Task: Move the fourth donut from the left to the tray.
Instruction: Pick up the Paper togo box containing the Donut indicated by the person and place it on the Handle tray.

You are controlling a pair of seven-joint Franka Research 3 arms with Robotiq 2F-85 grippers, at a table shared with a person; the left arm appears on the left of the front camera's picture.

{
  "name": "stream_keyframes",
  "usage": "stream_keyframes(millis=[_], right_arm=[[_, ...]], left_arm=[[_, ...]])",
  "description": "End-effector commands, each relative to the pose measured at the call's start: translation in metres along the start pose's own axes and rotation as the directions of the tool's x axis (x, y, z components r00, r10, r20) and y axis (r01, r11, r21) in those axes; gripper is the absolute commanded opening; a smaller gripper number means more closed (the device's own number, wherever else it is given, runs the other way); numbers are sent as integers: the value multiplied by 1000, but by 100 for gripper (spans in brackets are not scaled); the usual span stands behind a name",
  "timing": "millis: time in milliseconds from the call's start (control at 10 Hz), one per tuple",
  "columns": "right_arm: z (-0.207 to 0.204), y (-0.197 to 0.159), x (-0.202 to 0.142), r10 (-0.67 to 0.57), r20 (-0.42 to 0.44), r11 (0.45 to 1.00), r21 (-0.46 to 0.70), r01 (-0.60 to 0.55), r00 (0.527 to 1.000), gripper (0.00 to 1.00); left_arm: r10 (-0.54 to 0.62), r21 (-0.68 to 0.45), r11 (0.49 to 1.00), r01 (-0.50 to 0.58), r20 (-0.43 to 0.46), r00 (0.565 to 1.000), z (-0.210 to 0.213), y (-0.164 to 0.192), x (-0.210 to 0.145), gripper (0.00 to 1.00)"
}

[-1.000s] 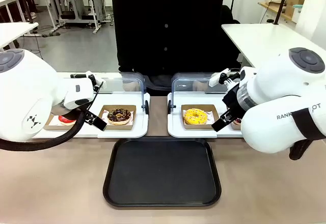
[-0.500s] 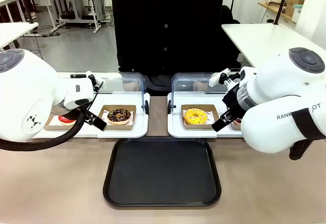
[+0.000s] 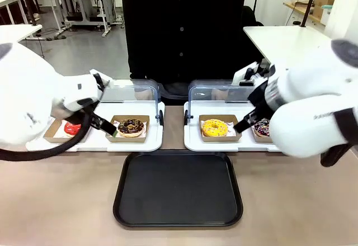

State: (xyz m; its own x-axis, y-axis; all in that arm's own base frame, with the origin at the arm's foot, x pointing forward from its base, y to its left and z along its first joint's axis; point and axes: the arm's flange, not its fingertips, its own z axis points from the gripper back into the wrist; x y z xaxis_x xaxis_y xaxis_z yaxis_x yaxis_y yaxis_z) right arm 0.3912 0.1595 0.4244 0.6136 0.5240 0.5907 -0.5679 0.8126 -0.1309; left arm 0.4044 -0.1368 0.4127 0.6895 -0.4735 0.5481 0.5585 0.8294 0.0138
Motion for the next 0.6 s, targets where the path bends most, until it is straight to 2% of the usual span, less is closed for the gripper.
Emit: stream_keyframes(millis=[0,100,200,300,500], right_arm=[[71,-48,7,-30,92,993,121,18,995,100],[104,-74,1,-38,128,981,194,12,991,100],[125,-103,-6,-43,162,973,233,4,986,100],[138,-128,-17,-80,199,960,280,21,977,100],[157,-183,-48,-86,292,922,386,-36,952,100]], left_arm=[[42,-130,991,-35,48,998,65,67,8,100],[50,-176,984,-35,80,996,103,103,2,100],[10,-247,969,17,111,994,125,135,-6,100],[-40,-354,931,90,147,988,144,163,-23,100],[-36,-443,883,153,261,965,169,211,-59,100]])
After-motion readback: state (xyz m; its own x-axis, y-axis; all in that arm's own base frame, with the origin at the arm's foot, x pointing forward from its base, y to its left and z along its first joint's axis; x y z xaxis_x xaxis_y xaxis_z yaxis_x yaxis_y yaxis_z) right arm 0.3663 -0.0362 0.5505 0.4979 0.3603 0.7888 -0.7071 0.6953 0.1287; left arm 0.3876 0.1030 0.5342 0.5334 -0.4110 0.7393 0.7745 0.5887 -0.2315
